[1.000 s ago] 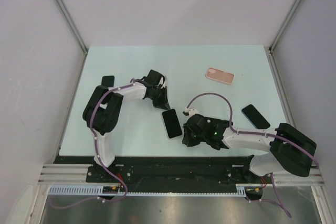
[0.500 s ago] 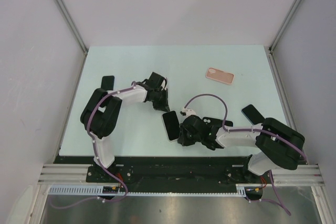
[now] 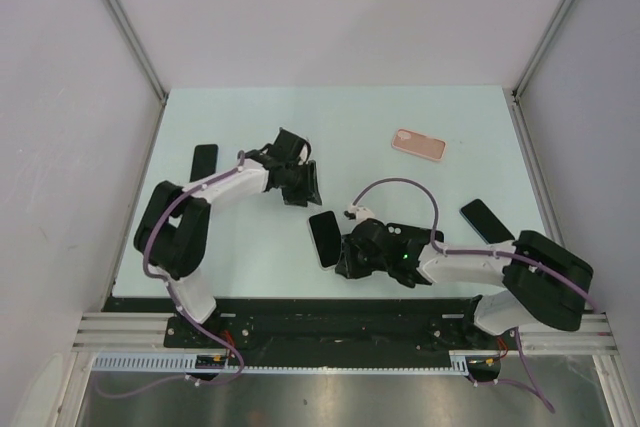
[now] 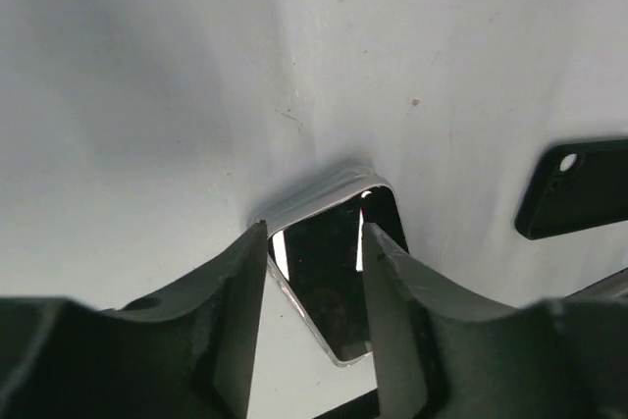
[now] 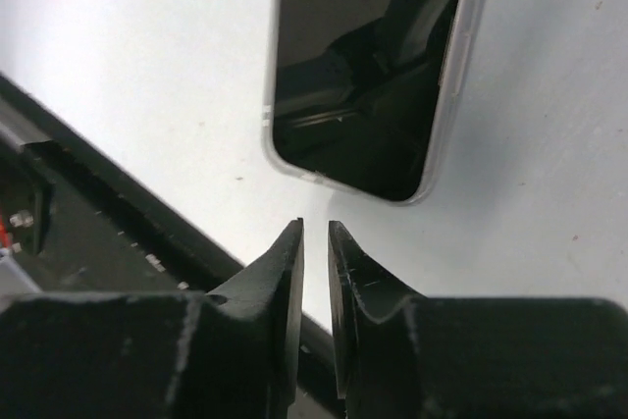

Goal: Put the phone into the phone case

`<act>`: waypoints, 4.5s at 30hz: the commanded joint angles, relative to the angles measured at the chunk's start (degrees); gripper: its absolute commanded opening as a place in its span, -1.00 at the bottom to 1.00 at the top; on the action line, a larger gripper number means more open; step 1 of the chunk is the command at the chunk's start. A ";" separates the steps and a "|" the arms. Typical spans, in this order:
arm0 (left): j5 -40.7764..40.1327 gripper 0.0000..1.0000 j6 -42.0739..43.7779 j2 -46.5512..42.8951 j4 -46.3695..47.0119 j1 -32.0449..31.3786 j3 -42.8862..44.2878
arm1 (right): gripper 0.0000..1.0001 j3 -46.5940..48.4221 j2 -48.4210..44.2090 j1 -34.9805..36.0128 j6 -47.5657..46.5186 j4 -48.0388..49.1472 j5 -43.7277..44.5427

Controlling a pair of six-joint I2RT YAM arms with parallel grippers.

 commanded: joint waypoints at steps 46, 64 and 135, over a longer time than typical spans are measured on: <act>24.59 -0.65 -10.05 -4.35 25.79 -0.35 -26.79 | 0.36 4.01 19.04 -23.38 7.72 27.43 -35.34; 22.66 -0.65 -8.46 -4.17 23.51 -0.17 -25.82 | -0.13 4.01 17.46 -24.78 5.88 24.01 -38.59; 45.77 -0.28 -22.70 -22.19 59.09 -4.39 -35.40 | -0.22 4.10 -19.45 -30.06 10.36 6.43 -44.74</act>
